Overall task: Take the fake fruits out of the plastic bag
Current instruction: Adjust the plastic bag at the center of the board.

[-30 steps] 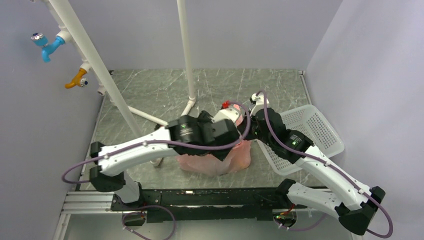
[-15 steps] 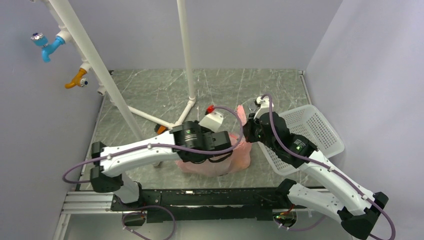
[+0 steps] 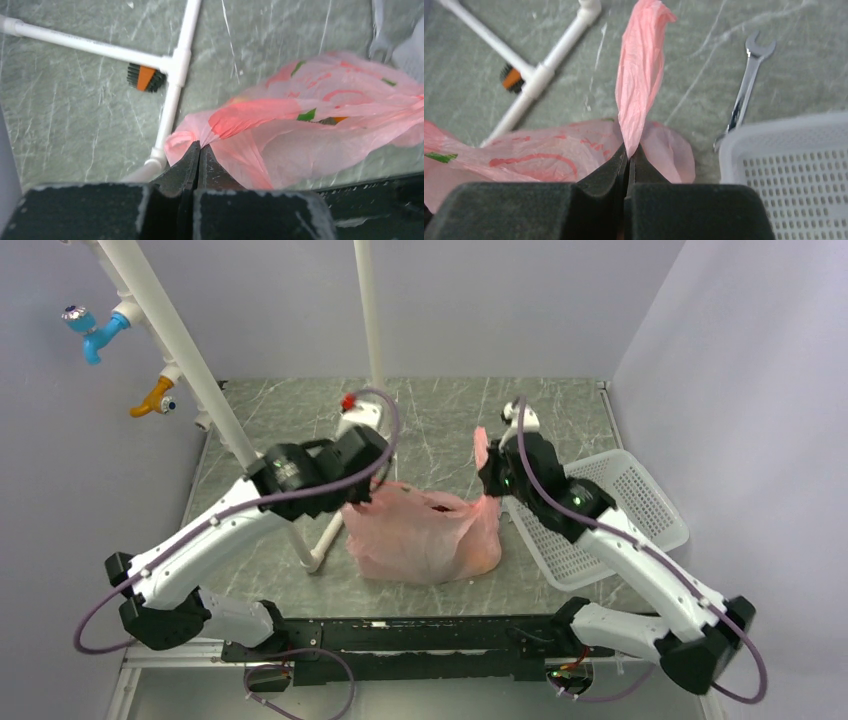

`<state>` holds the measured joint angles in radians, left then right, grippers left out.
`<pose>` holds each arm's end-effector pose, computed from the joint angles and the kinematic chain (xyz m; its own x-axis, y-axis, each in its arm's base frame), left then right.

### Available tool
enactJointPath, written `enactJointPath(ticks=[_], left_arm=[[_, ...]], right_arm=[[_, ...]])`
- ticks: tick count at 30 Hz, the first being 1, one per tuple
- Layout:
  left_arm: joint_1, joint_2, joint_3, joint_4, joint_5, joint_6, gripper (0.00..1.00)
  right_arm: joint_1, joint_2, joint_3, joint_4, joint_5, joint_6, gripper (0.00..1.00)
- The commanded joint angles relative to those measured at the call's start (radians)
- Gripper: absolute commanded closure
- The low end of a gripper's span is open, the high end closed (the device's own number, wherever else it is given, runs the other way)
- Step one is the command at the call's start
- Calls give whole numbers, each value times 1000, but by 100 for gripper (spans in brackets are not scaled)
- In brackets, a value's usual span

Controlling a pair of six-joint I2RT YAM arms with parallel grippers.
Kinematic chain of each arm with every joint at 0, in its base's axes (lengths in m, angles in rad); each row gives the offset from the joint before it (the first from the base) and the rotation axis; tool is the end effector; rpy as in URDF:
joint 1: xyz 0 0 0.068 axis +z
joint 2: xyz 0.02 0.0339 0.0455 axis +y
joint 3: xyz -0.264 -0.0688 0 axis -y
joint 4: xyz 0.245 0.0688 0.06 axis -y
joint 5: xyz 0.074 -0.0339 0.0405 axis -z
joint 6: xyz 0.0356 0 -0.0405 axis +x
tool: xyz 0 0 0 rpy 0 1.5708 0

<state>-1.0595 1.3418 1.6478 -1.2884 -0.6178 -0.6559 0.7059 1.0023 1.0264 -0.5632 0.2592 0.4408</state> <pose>0.1319 -0.1929 0.4159 -0.6602 0.1607 -0.7337 0.1905 0.9807 0.0434 0.1691 0.1321 0.3462 -0.5495 0.0735 -0.8323 -0.2490 0.9364 0.2471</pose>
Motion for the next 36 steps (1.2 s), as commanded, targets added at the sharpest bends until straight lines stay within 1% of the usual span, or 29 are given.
enactJointPath(ticks=[1,4,6,7,9,11,13,15,17,20,22,24,26,27,28,31,32,33,36], left_arm=[[189,-19,125,197,198,212,100],[245,55,318,145,253,283,100],[256,76,408,121,280,304,100],[257,74,428,116,284,305,100],[256,43,407,132,296,296,100],[256,-21,300,190,342,283,100],[256,-103,147,264,388,263,100],[257,-180,26,321,426,226,100],[257,-257,-108,405,506,188,100],[254,-359,-323,509,650,127,100],[248,-417,-448,563,711,74,100],[234,-474,-545,616,740,30,100],[216,-531,-610,656,732,-13,100],[206,-550,-629,668,726,-26,100],[200,-561,-639,673,721,-35,100],[175,-566,-635,661,693,-44,100],[164,-561,-628,654,684,-44,100],[156,-553,-623,649,673,-44,100],[137,-526,-613,648,664,-44,100]], right_arm=[[-81,198,310,-11,17,-33,100],[-108,360,559,-99,46,-72,100],[-124,402,660,-93,1,-98,100],[-132,415,694,-97,-11,-98,100],[-136,423,710,-91,-30,-88,100],[-136,401,660,-58,-66,-75,96],[-136,372,572,-30,-90,-61,93],[-134,333,460,-24,-103,-48,86],[-134,277,338,-23,-109,-40,78],[-134,176,170,-42,-122,-34,62],[-134,90,87,-76,-145,-32,53],[-133,15,28,-117,-173,-29,44],[-131,-58,-11,-149,-221,-28,35],[-130,-90,-21,-156,-248,-35,33],[-128,-116,-26,-156,-307,-48,31],[-110,-159,-44,-84,-500,-87,26],[-81,-163,-55,-48,-542,-91,25],[-48,-159,-64,-13,-556,-88,23],[126,-89,-57,82,-476,-75,18]])
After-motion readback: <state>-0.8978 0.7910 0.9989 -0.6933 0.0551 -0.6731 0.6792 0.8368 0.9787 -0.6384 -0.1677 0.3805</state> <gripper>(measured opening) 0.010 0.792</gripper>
